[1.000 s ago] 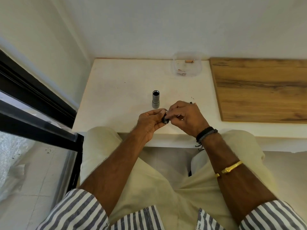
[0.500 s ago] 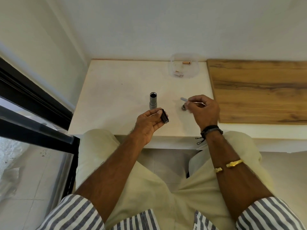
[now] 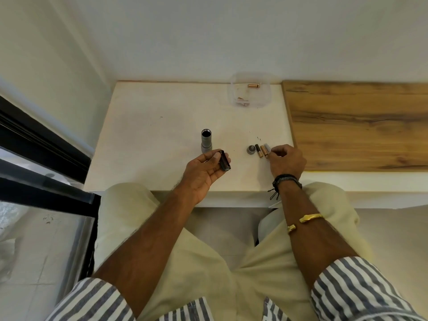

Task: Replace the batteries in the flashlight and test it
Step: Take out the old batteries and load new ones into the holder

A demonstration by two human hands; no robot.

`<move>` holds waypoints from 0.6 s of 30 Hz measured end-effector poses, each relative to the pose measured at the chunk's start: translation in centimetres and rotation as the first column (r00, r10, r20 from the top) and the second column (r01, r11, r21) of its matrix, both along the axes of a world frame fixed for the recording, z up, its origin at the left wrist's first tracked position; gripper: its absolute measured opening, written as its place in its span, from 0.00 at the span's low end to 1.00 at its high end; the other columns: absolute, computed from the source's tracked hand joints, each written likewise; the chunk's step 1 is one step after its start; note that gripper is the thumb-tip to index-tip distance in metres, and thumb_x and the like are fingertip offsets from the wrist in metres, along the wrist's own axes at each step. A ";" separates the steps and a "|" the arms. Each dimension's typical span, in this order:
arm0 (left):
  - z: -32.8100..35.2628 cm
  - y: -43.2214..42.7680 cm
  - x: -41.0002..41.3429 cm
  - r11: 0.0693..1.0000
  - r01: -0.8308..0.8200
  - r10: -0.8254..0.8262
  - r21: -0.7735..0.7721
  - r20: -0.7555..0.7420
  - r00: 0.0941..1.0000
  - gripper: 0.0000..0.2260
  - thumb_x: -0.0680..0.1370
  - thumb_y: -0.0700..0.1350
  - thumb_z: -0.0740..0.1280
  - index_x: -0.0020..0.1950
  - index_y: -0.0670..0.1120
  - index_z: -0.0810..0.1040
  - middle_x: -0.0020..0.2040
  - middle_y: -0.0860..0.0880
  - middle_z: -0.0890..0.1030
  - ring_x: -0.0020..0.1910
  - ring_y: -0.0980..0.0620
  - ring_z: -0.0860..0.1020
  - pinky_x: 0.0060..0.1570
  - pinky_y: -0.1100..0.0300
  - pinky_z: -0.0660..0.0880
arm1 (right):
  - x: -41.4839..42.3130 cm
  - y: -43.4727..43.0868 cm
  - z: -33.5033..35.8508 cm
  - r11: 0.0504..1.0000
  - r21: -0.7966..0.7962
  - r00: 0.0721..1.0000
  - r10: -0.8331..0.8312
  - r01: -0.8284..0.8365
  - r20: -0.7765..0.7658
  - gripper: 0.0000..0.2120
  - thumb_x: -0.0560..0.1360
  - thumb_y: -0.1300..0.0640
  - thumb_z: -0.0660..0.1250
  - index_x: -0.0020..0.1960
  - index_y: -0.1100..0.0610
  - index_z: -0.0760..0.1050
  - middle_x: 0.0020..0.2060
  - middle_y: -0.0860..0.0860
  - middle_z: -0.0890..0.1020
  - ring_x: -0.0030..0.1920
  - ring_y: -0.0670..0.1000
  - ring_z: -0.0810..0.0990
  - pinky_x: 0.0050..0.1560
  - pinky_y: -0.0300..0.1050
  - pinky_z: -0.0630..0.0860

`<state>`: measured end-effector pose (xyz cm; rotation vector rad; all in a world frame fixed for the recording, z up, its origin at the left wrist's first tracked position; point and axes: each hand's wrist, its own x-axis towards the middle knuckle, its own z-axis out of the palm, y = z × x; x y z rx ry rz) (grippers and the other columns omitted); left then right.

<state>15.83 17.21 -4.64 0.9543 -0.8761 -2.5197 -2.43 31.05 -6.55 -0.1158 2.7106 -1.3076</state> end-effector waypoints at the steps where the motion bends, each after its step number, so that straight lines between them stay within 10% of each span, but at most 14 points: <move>1: 0.0 0.0 0.0 1.000 0.001 -0.001 0.004 -0.005 1.000 0.10 0.80 0.37 0.66 0.61 0.37 0.79 0.56 0.38 0.84 0.55 0.42 0.83 0.53 0.52 0.81 | 0.1 0.0 0.0 1.000 0.016 1.000 0.009 -0.009 -0.002 0.04 0.71 0.58 0.77 0.46 0.53 0.86 0.40 0.47 0.84 0.41 0.47 0.81 0.42 0.39 0.77; 18: 0.0 0.2 -1.1 0.996 0.016 -0.015 0.093 -0.017 1.000 0.11 0.80 0.37 0.65 0.62 0.37 0.78 0.58 0.36 0.83 0.57 0.41 0.83 0.52 0.52 0.81 | -3.6 -6.7 5.1 0.956 -0.146 0.963 0.236 -0.254 -0.129 0.06 0.72 0.61 0.73 0.47 0.54 0.86 0.39 0.45 0.86 0.42 0.44 0.84 0.47 0.37 0.81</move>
